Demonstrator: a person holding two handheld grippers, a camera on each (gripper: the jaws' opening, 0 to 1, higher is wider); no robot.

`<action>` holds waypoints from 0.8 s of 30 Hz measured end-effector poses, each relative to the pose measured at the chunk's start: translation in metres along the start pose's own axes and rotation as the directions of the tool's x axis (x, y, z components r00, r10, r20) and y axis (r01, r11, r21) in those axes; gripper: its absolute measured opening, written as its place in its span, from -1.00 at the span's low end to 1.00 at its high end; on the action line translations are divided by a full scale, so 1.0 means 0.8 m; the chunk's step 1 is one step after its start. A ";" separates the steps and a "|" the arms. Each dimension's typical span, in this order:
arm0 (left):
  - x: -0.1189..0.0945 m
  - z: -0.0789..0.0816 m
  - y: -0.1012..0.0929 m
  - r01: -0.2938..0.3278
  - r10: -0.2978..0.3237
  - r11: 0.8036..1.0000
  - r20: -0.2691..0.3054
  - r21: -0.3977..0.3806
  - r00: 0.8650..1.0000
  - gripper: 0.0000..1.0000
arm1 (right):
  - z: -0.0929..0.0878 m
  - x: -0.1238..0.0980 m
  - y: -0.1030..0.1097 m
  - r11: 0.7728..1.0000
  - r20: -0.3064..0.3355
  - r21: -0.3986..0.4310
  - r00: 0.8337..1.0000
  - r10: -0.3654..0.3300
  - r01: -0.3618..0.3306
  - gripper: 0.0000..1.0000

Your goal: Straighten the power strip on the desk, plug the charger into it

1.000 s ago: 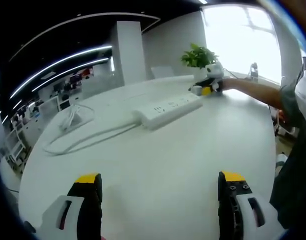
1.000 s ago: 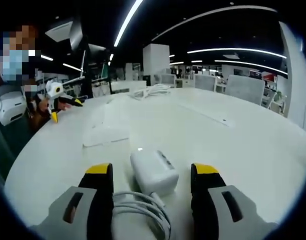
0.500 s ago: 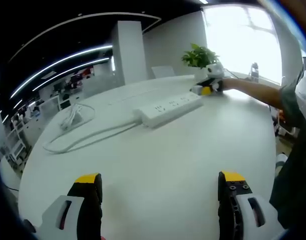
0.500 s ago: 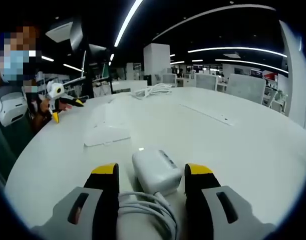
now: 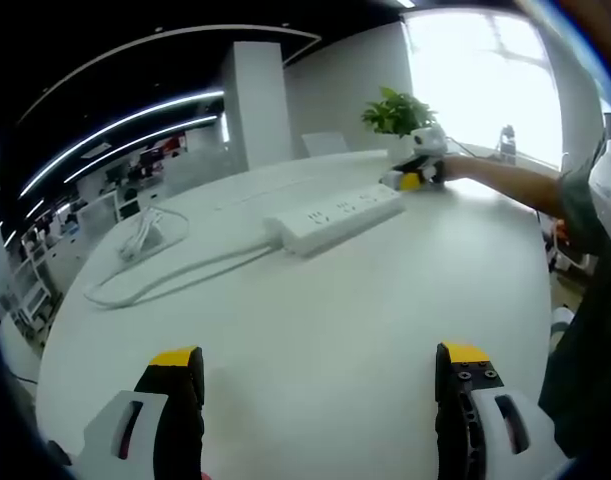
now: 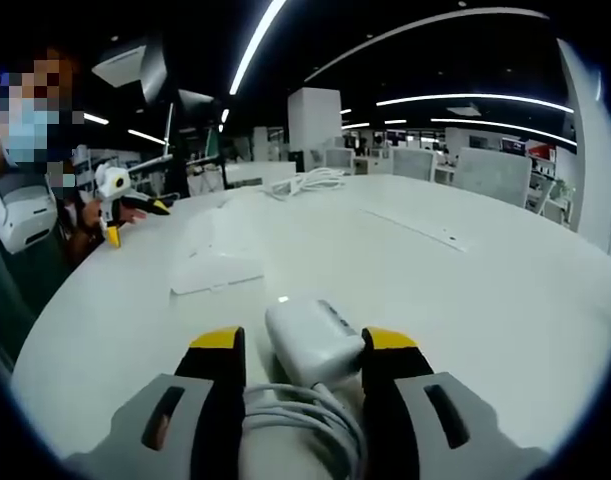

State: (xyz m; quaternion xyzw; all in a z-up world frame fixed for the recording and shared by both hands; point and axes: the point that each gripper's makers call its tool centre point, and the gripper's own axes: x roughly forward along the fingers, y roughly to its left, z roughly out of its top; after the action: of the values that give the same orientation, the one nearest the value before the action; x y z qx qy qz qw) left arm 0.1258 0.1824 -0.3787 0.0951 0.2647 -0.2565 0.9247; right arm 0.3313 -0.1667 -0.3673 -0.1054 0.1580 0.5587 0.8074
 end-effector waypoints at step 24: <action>0.004 0.001 0.000 0.006 -0.006 1.000 0.000 -0.001 1.000 0.99 | 0.000 -0.001 0.001 1.000 -0.012 0.016 1.000 -0.018 0.018 -0.31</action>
State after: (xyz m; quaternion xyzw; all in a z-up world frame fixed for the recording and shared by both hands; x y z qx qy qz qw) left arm 0.1281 0.1810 -0.3798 0.0937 0.2653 -0.2592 0.9239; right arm 0.3300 -0.1673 -0.3669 -0.1039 0.1663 0.5493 0.8123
